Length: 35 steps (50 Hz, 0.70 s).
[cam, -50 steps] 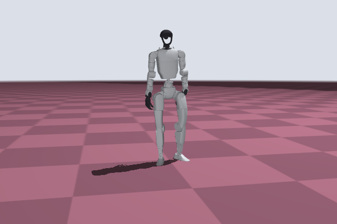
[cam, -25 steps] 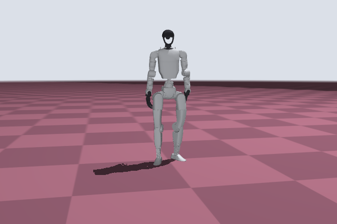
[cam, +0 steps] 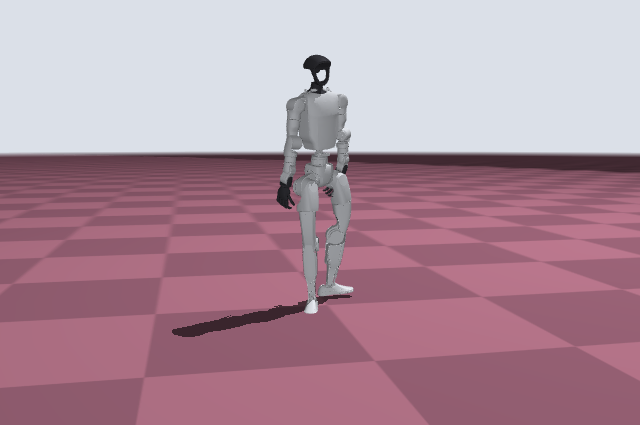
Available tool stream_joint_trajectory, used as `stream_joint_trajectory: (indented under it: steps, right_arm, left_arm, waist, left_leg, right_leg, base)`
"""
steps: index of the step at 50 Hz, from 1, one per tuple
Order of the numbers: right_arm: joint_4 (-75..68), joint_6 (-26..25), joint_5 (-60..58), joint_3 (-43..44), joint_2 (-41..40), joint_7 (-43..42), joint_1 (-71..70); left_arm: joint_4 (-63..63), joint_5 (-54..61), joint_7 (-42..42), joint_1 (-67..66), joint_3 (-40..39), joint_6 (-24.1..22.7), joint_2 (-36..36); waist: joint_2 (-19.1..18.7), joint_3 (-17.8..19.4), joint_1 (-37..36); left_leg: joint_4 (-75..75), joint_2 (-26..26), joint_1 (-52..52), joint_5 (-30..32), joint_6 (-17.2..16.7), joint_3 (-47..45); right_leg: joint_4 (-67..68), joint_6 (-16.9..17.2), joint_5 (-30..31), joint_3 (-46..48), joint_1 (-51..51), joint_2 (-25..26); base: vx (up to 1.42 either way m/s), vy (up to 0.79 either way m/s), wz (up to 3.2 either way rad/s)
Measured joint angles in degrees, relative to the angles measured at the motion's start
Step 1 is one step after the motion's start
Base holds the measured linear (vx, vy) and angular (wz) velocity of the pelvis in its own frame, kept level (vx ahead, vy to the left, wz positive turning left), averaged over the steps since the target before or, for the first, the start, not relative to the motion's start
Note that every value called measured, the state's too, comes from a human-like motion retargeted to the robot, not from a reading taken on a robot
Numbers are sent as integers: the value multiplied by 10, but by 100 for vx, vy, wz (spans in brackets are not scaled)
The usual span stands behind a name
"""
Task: In place motions
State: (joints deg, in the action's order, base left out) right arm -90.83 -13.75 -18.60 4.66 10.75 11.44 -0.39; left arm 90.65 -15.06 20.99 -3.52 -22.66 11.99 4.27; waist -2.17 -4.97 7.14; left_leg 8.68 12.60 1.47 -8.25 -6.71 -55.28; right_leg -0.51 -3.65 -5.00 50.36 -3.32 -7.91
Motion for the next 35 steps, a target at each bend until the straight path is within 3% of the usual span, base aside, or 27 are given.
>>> stream_joint_trajectory:
  steps: [7, 13, 17, 23, 27, 30, 33, 35]
  right_arm:
    - [0, 1, 3, 17, -4, 4, 22]
    - [3, 0, 2, 36, 3, 8, 35]
    - [2, -4, 10, 37, 4, 7, 34]
    - [32, 12, 24, 36, -4, 18, 32]
    - [51, 17, 5, 24, -1, 9, 31]
    - [56, 18, -8, 12, 6, 4, 26]
    - [55, 19, -11, 1, 4, 4, 22]
    - [54, 18, -8, -1, -3, 5, 19]
  left_arm:
    - [27, 11, -9, -11, -12, 9, 7]
    - [21, 4, 3, -3, -7, 7, -4]
    - [11, -17, 16, -1, -6, 4, -10]
    - [4, -22, 15, 9, 19, 4, -6]
    - [16, -13, 19, 18, 21, 7, -7]
    - [33, -9, 15, 28, 15, 12, -8]
    - [39, -9, 14, 28, 11, 17, 0]
    - [41, -12, 17, 28, 12, 21, 9]
  waist:
    - [13, -29, 3]
    - [-32, -31, -13]
    - [-37, -30, -29]
    - [-32, -3, -47]
    - [-59, 7, -52]
    - [-88, 5, -62]
    - [-76, 5, -47]
    - [-64, 9, -28]
  left_leg:
    - [25, -21, 50, 6, 12, -64]
    - [-63, -51, 61, -12, -23, -28]
    - [-81, -56, 54, -10, -31, 7]
    - [-63, -60, 44, -27, -7, 70]
    - [-41, -33, 32, -40, 1, 116]
    - [-23, -4, 13, -51, 3, 143]
    - [-25, -26, -3, -49, 16, 185]
    - [-28, -42, -14, -43, 25, 224]
  right_leg:
    - [5, 14, -4, 66, 6, -18]
    - [11, 22, -4, 117, 26, 27]
    - [15, 28, 9, 139, 40, 26]
    - [48, 24, 31, 194, 79, 1]
    - [117, 2, 85, 205, 97, -24]
    - [239, -42, 98, 144, 64, -73]
    - [320, -14, 82, -21, -18, -99]
    - [322, 13, 71, -143, -61, -71]
  base:
    - [-2, 11, 132]
    - [0, 31, 109]
    - [1, 29, 69]
    - [-1, 32, 81]
    - [0, 35, 85]
    - [4, 32, 65]
    - [3, 20, 117]
    - [-1, 9, 166]
